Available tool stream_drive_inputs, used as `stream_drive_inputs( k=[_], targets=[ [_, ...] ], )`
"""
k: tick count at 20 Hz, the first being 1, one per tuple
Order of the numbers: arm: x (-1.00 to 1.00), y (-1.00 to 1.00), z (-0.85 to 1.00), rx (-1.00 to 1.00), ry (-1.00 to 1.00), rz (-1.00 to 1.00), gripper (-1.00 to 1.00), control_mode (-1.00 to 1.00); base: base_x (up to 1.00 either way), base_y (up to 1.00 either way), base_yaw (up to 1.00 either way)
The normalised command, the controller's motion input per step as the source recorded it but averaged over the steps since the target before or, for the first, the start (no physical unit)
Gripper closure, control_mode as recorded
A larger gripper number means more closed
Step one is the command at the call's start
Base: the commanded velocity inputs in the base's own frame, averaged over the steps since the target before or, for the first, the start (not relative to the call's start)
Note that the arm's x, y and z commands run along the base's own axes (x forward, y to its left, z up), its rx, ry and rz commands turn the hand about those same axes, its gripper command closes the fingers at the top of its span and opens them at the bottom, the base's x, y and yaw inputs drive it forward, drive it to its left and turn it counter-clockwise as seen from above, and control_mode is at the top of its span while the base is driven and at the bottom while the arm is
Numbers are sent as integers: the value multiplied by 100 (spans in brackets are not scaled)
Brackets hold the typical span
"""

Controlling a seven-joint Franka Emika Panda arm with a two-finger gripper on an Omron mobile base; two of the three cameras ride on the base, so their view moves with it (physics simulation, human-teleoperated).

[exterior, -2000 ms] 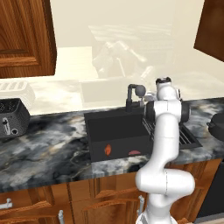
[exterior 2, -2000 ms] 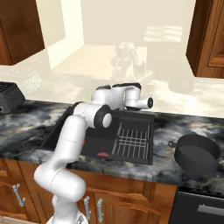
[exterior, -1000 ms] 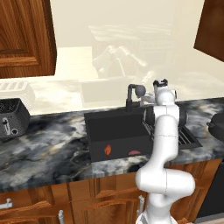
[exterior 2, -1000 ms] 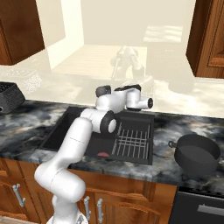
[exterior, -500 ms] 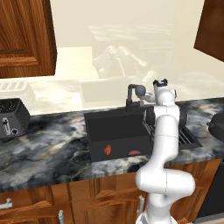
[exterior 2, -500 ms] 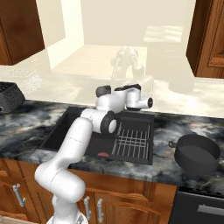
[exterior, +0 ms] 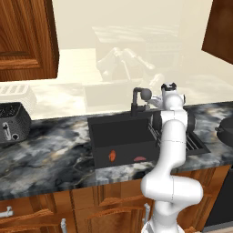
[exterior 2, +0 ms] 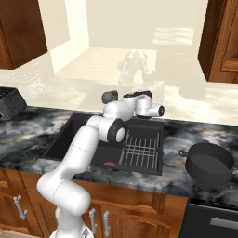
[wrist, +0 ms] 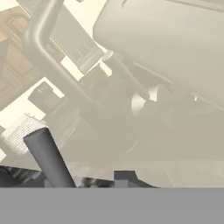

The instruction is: Dump the sweet potato from the pot into the sink. Then turn on the water and wash the sweet potato. Then turn off the water and put the sweet potato back in the pot.

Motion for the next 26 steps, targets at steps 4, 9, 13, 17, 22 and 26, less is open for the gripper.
stream_drive_inputs(
  k=[4,9,13,17,22,26],
  targets=[
    [0,-81,0,4,2,-4,100,-100,0,0,0],
    [0,-78,0,4,3,-4,100,-100,0,0,0],
    [0,-78,0,5,2,-3,100,-100,0,0,0],
    [0,-78,0,5,3,-3,100,-100,0,0,0],
    [-2,-38,0,7,7,-3,-100,-100,0,0,0],
    [0,-21,3,11,13,-2,-100,-100,0,0,0]
  ],
)
